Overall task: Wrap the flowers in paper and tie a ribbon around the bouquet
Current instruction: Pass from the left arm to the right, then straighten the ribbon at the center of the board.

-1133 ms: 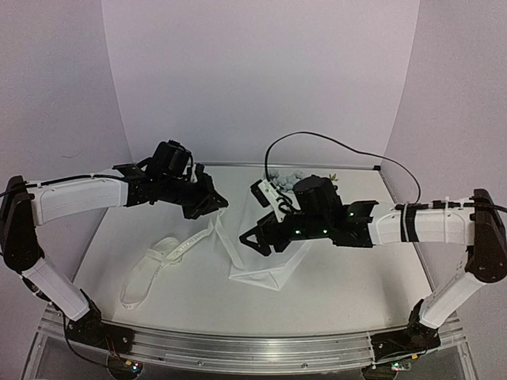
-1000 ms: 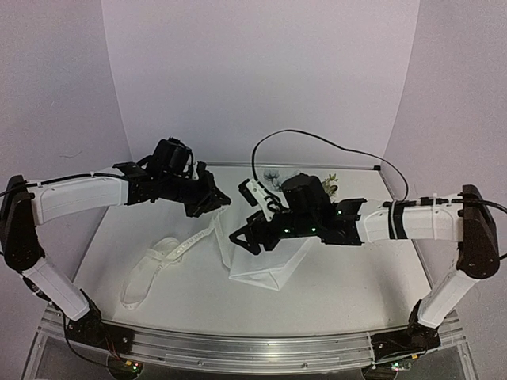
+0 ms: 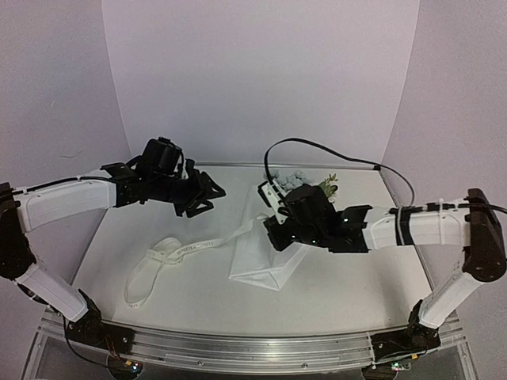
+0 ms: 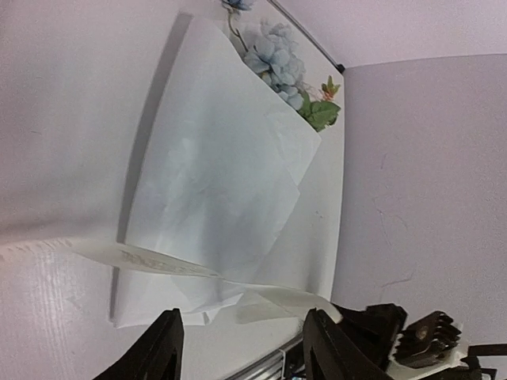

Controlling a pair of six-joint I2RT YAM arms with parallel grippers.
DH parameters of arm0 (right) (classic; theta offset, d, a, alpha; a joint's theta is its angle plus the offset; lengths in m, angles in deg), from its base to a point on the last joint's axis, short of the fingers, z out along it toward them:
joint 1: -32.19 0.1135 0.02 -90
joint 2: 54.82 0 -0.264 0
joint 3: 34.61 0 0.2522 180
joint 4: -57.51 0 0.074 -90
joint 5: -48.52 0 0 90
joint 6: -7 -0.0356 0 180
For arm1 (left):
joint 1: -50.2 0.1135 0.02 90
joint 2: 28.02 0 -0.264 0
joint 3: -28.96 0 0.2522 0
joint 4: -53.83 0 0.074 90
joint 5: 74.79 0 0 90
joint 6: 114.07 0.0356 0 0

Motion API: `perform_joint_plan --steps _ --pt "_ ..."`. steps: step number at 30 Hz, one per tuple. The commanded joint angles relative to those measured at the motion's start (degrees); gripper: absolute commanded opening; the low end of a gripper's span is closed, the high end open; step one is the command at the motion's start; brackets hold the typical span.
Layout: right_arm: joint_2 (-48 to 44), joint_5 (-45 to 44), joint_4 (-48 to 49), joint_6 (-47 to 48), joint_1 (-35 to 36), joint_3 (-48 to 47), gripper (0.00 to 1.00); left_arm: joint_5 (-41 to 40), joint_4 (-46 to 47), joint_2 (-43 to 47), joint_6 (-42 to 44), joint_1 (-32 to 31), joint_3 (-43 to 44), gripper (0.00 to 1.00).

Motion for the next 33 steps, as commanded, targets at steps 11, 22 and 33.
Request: perform_joint_plan --steps 11,22,33 --pt "-22.4 -10.7 -24.0 -3.4 0.2 12.3 0.0 -18.1 -12.3 19.2 -10.7 8.1 -26.1 0.5" --pt "-20.3 -9.6 -24.2 -3.3 0.2 10.5 0.0 -7.8 1.4 13.0 -16.7 8.0 -33.1 0.59" --pt "-20.5 -10.9 -24.2 -3.1 0.1 10.6 0.0 -8.6 2.7 2.6 -13.2 7.6 -27.9 0.52"
